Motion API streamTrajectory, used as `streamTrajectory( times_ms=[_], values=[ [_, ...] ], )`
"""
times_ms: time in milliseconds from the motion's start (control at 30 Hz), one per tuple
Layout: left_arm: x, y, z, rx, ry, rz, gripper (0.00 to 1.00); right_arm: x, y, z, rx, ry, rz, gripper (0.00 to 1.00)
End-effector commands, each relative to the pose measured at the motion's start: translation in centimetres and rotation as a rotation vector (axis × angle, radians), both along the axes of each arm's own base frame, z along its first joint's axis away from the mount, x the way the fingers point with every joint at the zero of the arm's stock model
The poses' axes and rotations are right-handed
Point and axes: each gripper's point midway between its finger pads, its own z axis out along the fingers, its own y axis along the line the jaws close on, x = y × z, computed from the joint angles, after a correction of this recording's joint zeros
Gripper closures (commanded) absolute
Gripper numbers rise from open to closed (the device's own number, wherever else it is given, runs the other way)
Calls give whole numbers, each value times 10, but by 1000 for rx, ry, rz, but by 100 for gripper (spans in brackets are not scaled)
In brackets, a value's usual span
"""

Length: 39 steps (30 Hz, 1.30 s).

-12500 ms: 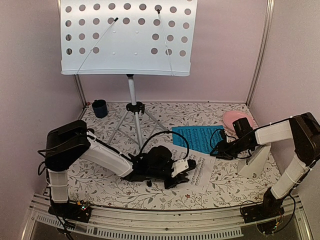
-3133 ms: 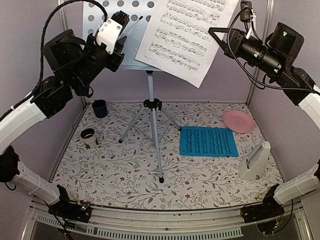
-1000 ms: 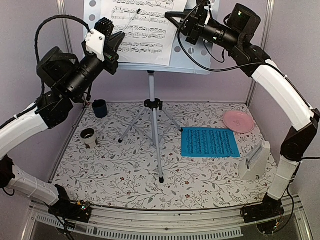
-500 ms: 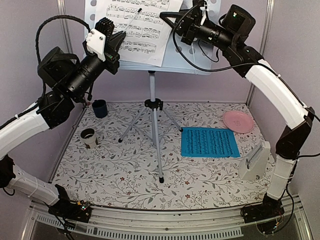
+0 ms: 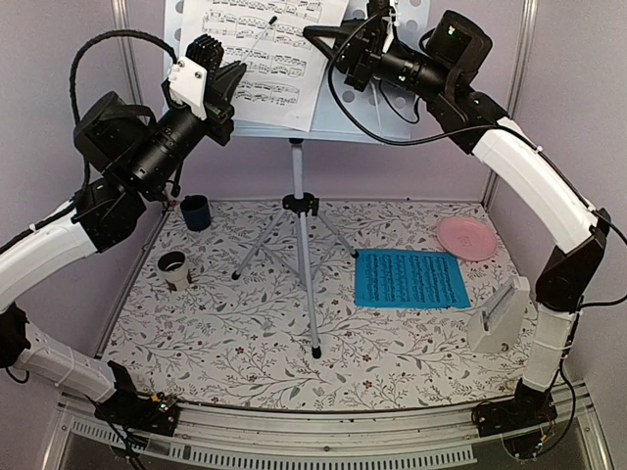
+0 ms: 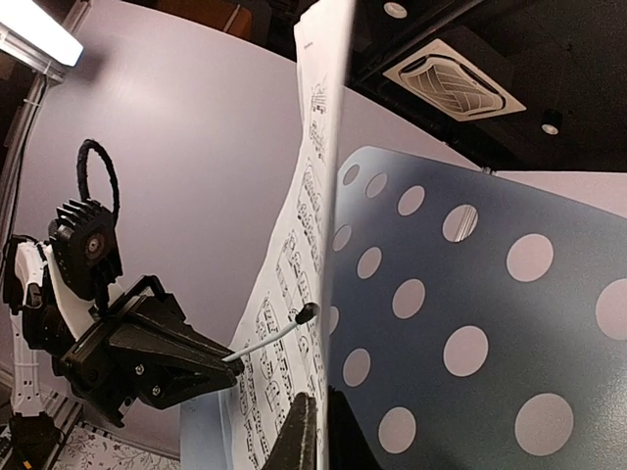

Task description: Set up the instrument practice props

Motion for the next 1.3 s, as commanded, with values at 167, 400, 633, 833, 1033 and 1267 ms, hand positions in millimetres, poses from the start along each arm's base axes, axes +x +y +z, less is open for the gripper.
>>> streamTrajectory(
  times_ms=[167, 400, 633, 833, 1033, 1267],
  values=[
    [-6, -6, 5, -36, -22, -59, 100, -3, 13, -1, 11, -31, -4, 87],
    [-5, -5, 4, -36, -22, -55, 100, -3, 14, -4, 2, -11, -7, 72],
    [-5, -4, 3, -37, -19, -50, 100, 1, 7, -9, -6, 16, -58, 58],
    [-3, -1, 3, -49, -11, -35, 97, 2, 3, -7, 5, 23, -85, 46],
    [-3, 1, -2, -46, -2, -27, 80, 12, -6, 1, 36, 35, -158, 27],
    [-2, 0, -5, -43, 4, -29, 72, 19, -14, 4, 53, 56, -208, 25]
  ],
)
